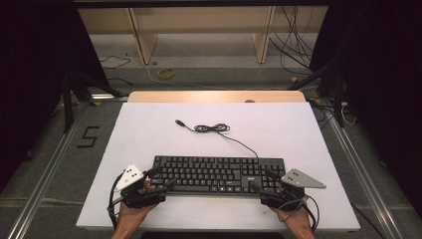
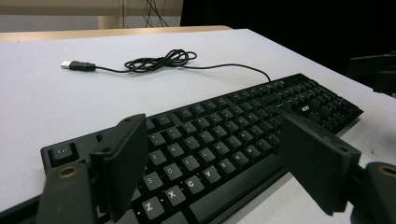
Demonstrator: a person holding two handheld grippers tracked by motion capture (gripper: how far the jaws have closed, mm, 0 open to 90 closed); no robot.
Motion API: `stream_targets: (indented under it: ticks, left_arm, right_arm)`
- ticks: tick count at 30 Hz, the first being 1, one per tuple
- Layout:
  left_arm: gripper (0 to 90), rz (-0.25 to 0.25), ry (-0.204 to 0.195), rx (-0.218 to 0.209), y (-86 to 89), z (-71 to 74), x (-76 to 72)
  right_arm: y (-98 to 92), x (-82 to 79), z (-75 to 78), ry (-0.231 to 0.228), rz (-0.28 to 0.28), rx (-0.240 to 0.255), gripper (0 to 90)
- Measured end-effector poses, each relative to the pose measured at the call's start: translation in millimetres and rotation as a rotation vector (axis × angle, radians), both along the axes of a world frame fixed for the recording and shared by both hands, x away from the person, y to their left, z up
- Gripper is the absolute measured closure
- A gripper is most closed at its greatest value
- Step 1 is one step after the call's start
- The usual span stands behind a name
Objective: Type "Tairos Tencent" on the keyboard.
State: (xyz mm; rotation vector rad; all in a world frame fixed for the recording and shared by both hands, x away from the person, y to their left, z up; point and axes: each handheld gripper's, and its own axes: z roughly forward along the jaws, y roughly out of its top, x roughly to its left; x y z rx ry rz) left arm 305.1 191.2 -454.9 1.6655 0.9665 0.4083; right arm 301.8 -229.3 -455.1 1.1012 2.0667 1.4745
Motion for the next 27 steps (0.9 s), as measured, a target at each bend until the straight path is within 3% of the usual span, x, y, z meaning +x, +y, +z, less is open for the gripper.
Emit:
stream_targets:
  ticks: [10, 18, 27]
  left_arm:
    - [22.8, 0.005, 0.007, 0.017, 0.3, -0.5, 0.8]
    - [20.8, 0.020, 0.005, 0.072, -1.3, 1.7, 0.5]
    - [20.6, 0.079, 0.072, 0.077, 7.0, 2.7, 6.3]
  right_arm:
    - [2.1, 1.7, 1.1, 0.018, -0.001, -0.002, 30.0]
    - [13.4, 7.1, 5.1, 0.034, 0.041, -0.015, 30.0]
    - [33.5, 20.4, 10.5, 0.059, 0.084, -0.041, 32.4]
